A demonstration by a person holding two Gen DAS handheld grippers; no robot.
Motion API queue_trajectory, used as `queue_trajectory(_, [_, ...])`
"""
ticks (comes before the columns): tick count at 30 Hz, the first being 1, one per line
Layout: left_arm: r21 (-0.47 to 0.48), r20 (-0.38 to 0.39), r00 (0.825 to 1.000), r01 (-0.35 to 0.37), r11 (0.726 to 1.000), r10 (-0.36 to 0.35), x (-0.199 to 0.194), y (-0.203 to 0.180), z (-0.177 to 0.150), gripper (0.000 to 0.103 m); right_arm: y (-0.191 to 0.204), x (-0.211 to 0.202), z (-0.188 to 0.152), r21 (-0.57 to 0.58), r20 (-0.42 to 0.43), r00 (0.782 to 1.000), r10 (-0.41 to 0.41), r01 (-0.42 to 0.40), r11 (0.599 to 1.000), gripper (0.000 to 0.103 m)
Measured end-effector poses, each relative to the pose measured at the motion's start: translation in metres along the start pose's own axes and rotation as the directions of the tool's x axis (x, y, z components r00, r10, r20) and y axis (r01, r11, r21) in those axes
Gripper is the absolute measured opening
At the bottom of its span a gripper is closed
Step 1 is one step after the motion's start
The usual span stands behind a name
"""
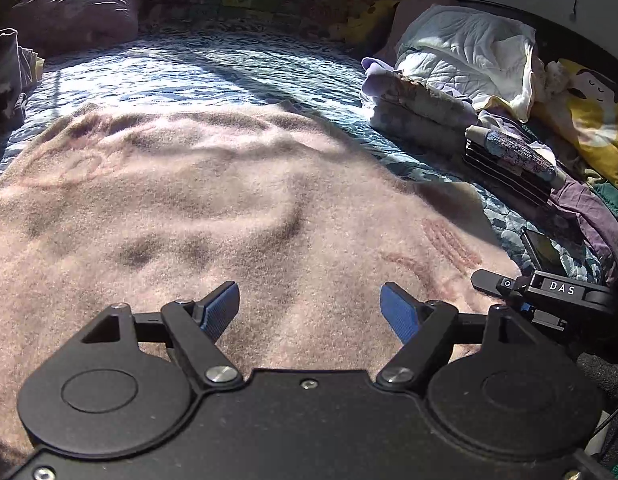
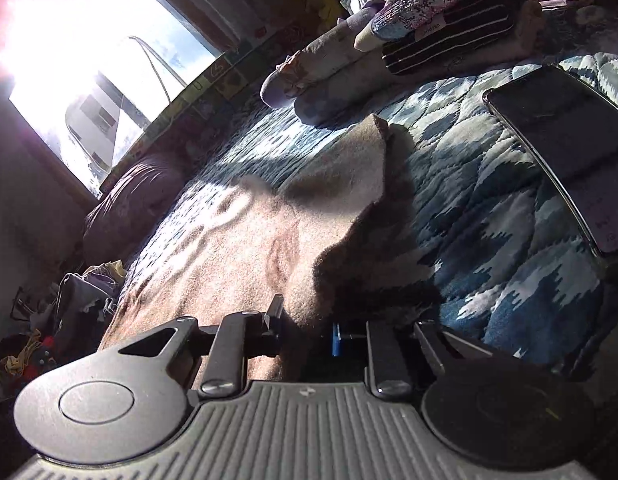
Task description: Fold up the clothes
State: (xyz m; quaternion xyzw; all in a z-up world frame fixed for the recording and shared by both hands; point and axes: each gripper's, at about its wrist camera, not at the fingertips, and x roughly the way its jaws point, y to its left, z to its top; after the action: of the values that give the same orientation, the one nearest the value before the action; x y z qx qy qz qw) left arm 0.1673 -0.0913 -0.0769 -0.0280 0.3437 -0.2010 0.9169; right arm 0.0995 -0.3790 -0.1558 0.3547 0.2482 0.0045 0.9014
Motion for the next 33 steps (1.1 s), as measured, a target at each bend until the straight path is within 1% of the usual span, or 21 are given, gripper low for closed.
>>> queue_trajectory(3, [0.037,-0.031,0.999,0.015,0.999,-0.013,0.033,-0.015,0.038,0.078,0.008,0.002,-0.005,-0.073,0.001,0.999,-0.043,0.043,0.996,0.023])
queue_trajectory(6, [0.058,-0.059,0.998,0.038,0.998,-0.035,0.070,-0.035,0.074,0.078,0.014,0.002,-0.006,-0.125,0.016,0.998,-0.059,0.061,0.990,0.023])
queue_trajectory(8, [0.048,-0.093,0.994,0.058,0.997,-0.054,0.097,-0.047,0.097,0.078,0.022,0.002,-0.007,-0.179,0.027,0.997,-0.073,0.077,0.981,0.023])
queue_trajectory(10, [0.028,-0.124,0.991,0.055,0.998,-0.051,0.122,-0.057,0.114,0.077,0.028,0.002,-0.008,-0.225,0.032,0.995,-0.093,0.098,0.970,0.023])
queue_trajectory(12, [0.026,-0.172,0.984,0.051,0.998,-0.046,0.149,-0.068,0.129,0.077,0.032,0.001,-0.010,-0.248,0.034,0.995,-0.099,0.104,0.963,0.023])
queue_trajectory(16, [0.093,-0.253,0.967,0.003,0.996,0.021,0.195,-0.094,0.145,0.072,0.036,0.000,-0.011,-0.277,0.047,0.994,-0.099,0.108,0.955,0.023])
queue_trajectory(17, [0.105,-0.276,0.960,-0.012,0.994,0.040,0.205,-0.098,0.146,0.069,0.037,-0.001,-0.011,-0.282,0.053,0.994,-0.092,0.103,0.954,0.022])
queue_trajectory(18, [0.115,-0.298,0.952,-0.029,0.993,0.062,0.213,-0.100,0.148,0.061,0.038,-0.003,-0.012,-0.291,0.061,0.995,-0.085,0.099,0.952,0.022])
queue_trajectory(20, [0.133,-0.336,0.936,-0.065,0.989,0.106,0.228,-0.102,0.150,0.056,0.042,-0.006,-0.013,-0.316,0.075,0.995,-0.072,0.092,0.944,0.021])
queue_trajectory(22, [0.158,-0.359,0.923,-0.086,0.984,0.139,0.237,-0.103,0.150,0.054,0.047,-0.010,-0.015,-0.343,0.088,0.994,-0.059,0.086,0.935,0.020])
queue_trajectory(23, [0.166,-0.361,0.921,-0.093,0.982,0.148,0.238,-0.101,0.151,0.047,0.050,-0.011,-0.016,-0.356,0.094,0.994,-0.052,0.083,0.931,0.020])
queue_trajectory(24, [0.169,-0.359,0.921,-0.097,0.981,0.153,0.237,-0.099,0.152,0.034,0.052,-0.012,-0.016,-0.367,0.100,0.994,-0.047,0.081,0.927,0.020])
queue_trajectory(25, [0.172,-0.356,0.921,-0.102,0.980,0.158,0.237,-0.097,0.154,0.028,0.055,-0.013,-0.017,-0.383,0.107,0.993,-0.041,0.079,0.920,0.019])
queue_trajectory(26, [0.175,-0.354,0.921,-0.106,0.979,0.163,0.236,-0.095,0.156,0.020,0.059,-0.014,-0.018,-0.402,0.115,0.993,-0.033,0.077,0.912,0.019])
queue_trajectory(27, [0.162,-0.355,0.922,-0.100,0.982,0.152,0.234,-0.091,0.158,0.016,0.063,-0.015,-0.019,-0.421,0.124,0.992,-0.025,0.076,0.904,0.019])
queue_trajectory(28, [0.145,-0.354,0.925,-0.089,0.985,0.136,0.229,-0.086,0.161,0.015,0.067,-0.016,-0.021,-0.444,0.134,0.991,-0.018,0.076,0.893,0.019])
queue_trajectory(30, [0.144,-0.337,0.933,-0.079,0.986,0.124,0.218,-0.077,0.166,0.011,0.077,-0.018,-0.025,-0.495,0.154,0.988,0.003,0.074,0.866,0.019])
queue_trajectory(33, [0.111,-0.295,0.952,-0.051,0.993,0.082,0.196,-0.058,0.174,0.009,0.094,-0.022,-0.034,-0.570,0.175,0.984,0.035,0.072,0.819,0.018])
